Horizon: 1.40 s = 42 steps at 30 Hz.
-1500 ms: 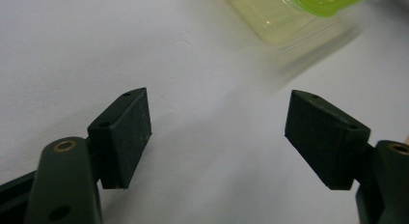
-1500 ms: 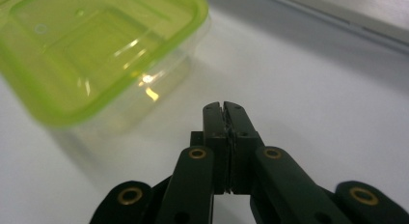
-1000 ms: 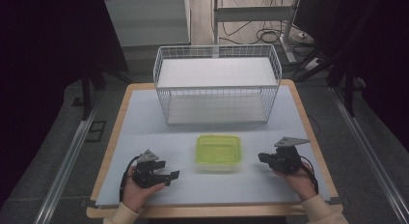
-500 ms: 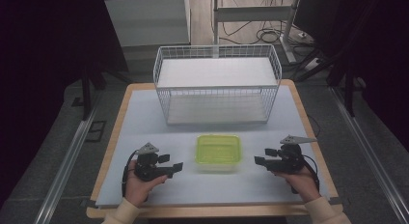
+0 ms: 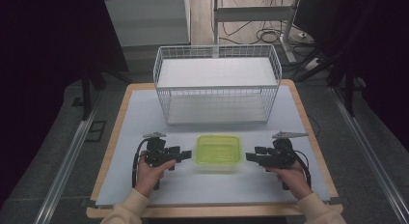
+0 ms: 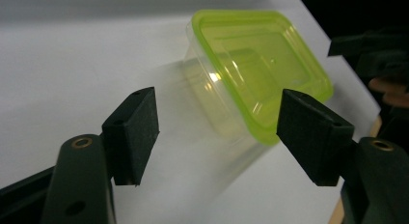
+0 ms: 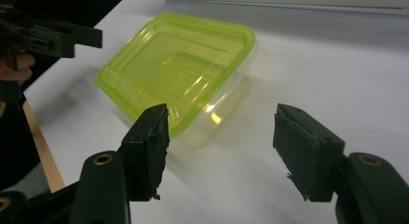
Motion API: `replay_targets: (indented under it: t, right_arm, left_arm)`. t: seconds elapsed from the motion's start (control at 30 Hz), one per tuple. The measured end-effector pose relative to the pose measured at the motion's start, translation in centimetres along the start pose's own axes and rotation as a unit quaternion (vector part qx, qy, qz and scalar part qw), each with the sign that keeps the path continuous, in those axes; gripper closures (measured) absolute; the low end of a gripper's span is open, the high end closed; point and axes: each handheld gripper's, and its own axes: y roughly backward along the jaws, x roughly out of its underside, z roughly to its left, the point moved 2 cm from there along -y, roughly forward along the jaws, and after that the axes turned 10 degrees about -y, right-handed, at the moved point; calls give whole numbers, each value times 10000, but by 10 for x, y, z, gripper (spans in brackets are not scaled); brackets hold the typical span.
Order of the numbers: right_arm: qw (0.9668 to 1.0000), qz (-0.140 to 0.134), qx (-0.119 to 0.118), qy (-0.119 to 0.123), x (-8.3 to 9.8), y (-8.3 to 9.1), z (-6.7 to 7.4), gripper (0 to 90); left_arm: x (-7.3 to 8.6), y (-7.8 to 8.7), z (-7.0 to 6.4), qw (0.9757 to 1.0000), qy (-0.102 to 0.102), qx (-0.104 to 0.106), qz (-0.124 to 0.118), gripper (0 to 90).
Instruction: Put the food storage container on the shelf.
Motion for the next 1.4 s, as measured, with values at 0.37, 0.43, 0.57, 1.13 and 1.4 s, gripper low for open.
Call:
replay_targets:
  t: [0.37,0.43,0.57,1.13,1.4]
  right_arm:
    - [9990,167,-157,-380,-9,-10,-7,422]
    - [9984,163,-198,-505,-14,-15,-9,438]
    - [9974,228,-255,-633,-17,-22,-9,453]
    - [9932,489,-345,-1001,-16,-36,-12,616]
    - [9896,604,-590,-1166,-15,-40,-14,706]
  left_arm:
    - [-11,-23,7,9997,187,122,87,353]
    - [-12,-27,6,9996,190,165,116,363]
    - [-13,-31,7,9992,270,278,116,381]
    - [-12,-40,9,9978,339,500,254,581]
    - [-11,-41,6,9977,268,538,326,688]
